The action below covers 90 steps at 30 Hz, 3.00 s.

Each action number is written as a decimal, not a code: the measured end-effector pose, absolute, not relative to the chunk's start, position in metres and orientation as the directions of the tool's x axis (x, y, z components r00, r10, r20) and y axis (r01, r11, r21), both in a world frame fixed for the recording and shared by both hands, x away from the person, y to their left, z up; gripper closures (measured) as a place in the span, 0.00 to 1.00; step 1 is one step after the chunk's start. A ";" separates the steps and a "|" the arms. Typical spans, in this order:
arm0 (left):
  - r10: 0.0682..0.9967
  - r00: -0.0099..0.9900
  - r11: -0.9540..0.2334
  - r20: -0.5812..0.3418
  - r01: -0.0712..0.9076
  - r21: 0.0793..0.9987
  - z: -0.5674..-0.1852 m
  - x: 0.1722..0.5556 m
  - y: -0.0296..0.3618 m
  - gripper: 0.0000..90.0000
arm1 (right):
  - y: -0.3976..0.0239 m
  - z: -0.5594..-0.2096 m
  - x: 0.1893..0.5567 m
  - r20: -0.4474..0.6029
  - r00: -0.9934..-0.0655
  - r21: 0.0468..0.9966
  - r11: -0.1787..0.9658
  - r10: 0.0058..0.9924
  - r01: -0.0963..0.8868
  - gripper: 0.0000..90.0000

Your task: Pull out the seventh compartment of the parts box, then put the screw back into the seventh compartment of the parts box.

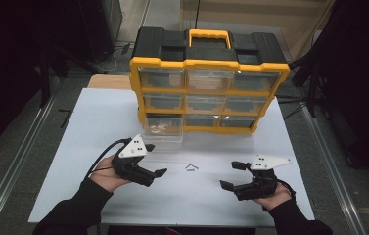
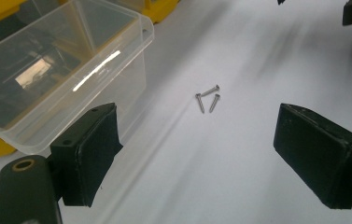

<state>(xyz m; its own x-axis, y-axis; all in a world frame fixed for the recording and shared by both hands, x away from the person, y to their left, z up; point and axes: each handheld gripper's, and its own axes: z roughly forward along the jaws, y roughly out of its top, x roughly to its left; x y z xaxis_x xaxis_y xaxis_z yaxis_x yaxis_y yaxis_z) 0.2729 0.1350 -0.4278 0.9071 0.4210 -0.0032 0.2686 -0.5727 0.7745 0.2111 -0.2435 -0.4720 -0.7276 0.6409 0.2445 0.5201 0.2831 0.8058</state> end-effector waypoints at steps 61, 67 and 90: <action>0.478 0.878 -0.657 0.008 0.351 0.667 -0.440 0.271 0.194 0.16 | -0.226 -0.464 0.225 0.266 -0.772 0.837 0.259 0.578 0.482 0.27; 0.491 0.871 -0.652 0.007 0.363 0.666 -0.440 0.272 0.198 0.16 | -0.224 -0.463 0.233 0.268 -0.768 0.833 0.260 0.582 0.488 0.29; 0.510 0.860 -0.631 0.009 0.368 0.683 -0.446 0.270 0.205 0.16 | -0.200 -0.468 0.263 0.236 -0.760 0.824 0.290 0.605 0.486 0.31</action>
